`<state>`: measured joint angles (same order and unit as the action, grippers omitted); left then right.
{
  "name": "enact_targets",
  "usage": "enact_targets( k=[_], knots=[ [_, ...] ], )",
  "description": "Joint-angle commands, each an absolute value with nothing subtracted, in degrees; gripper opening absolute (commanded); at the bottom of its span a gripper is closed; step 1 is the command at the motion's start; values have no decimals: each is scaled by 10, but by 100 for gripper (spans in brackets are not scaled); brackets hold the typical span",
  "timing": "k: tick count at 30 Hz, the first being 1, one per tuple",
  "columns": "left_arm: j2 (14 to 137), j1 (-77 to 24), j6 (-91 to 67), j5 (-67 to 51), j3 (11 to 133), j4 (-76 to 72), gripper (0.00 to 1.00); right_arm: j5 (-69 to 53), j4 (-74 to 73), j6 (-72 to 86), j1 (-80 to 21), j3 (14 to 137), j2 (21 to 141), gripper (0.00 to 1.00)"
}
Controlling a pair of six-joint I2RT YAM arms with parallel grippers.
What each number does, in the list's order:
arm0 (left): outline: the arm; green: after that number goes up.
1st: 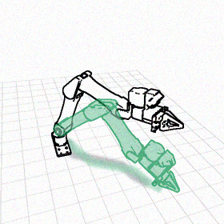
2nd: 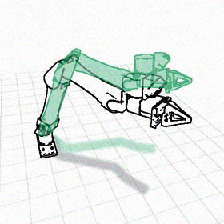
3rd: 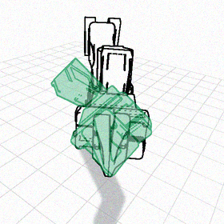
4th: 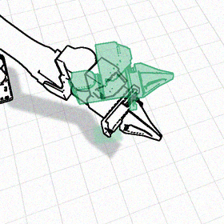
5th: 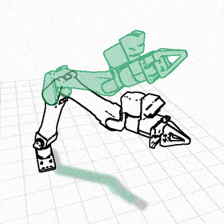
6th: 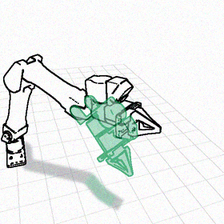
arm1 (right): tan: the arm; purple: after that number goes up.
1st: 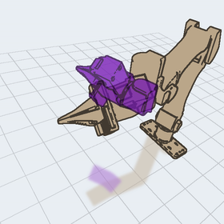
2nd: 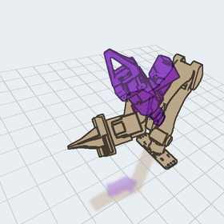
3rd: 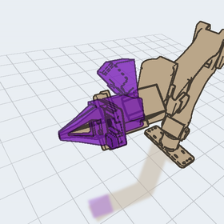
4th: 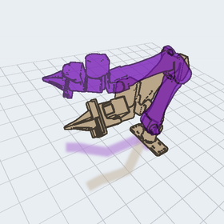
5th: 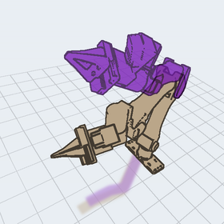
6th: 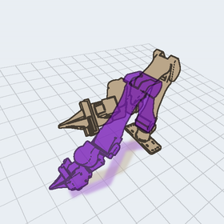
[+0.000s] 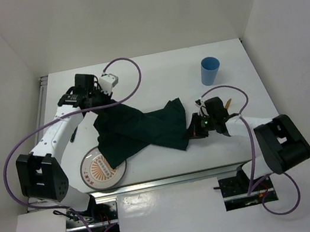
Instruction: Set the dinner table for one person
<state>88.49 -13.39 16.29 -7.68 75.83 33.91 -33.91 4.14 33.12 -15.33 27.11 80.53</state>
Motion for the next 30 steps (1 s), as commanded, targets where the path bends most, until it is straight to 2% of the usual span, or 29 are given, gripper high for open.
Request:
enact_targets(
  k=[1,7,14,22,26,30],
  knots=[
    [854,-127,164,-76,761,359,0,-300,-14,292,-150,338,753,0],
    [812,-113,159,-94,833,408,0,-188,-225,230,-150,474,626,0],
    [703,-107,149,-121,881,458,0,-134,-356,196,-150,655,532,0],
    [589,-107,127,-134,892,489,0,-154,-442,180,-150,857,521,0],
    [596,-107,106,-163,898,506,0,-124,-462,185,-150,893,538,0],
    [639,-107,94,-163,881,473,0,-113,-470,185,-150,893,612,0]
  ],
)
